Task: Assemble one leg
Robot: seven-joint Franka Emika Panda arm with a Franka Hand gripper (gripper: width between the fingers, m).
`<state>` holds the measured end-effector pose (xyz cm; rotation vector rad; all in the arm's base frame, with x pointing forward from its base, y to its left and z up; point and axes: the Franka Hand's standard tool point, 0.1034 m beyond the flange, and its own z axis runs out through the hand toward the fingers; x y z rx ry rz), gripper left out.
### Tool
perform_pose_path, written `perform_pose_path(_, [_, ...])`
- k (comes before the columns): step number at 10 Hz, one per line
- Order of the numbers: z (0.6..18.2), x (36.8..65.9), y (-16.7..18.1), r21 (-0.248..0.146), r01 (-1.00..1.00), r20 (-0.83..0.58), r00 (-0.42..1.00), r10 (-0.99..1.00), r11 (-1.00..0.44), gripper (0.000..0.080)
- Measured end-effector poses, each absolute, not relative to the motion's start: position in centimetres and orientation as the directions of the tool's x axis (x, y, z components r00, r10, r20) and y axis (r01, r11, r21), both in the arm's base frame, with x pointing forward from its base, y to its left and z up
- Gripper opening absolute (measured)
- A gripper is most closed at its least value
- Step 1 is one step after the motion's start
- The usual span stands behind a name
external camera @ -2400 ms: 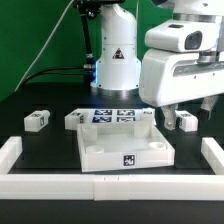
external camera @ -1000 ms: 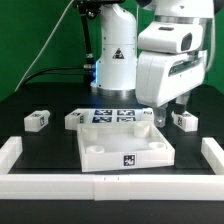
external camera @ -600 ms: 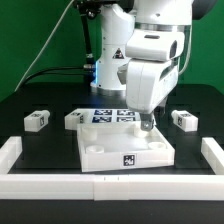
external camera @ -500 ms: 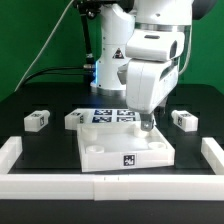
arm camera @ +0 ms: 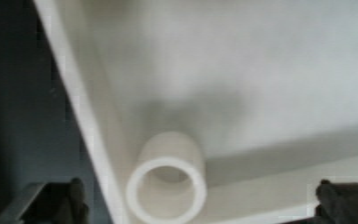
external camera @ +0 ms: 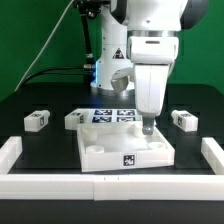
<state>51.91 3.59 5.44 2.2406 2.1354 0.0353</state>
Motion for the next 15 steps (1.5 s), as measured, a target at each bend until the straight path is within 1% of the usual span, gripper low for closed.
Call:
perform_pose_path(1, [5.3, 51.6, 3.6, 0.044, 0.999, -0.028, -0.025, 0.999, 0.026, 0.0649])
perform_pose_path(2, [5.2, 51.4, 3.6, 0.041, 0.998, -0.038, -0.05, 0.998, 0.052, 0.0649])
perform_pose_path(6, [5.1, 51.4, 3.5, 0.04, 0.998, -0.037, -0.047, 0.998, 0.049, 0.0649])
perform_pose_path(8, [5.0, 50.7, 2.9, 0.028, 0.993, -0.041, -0.116, 0.992, 0.117, 0.0649])
perform_pose_path(10, [4.7, 48.6, 1.8, 0.002, 0.987, -0.04, -0.157, 0.987, 0.158, 0.0649])
perform_pose_path(12, [4.4, 46.4, 0.6, -0.025, 0.988, -0.037, -0.151, 0.988, 0.15, 0.0649])
perform_pose_path(13, [3.9, 45.2, 0.1, -0.039, 0.989, -0.033, -0.144, 0.989, 0.142, 0.0649])
perform_pose_path(15, [2.8, 43.7, -0.2, -0.066, 0.989, -0.025, -0.136, 0.99, 0.134, 0.0649])
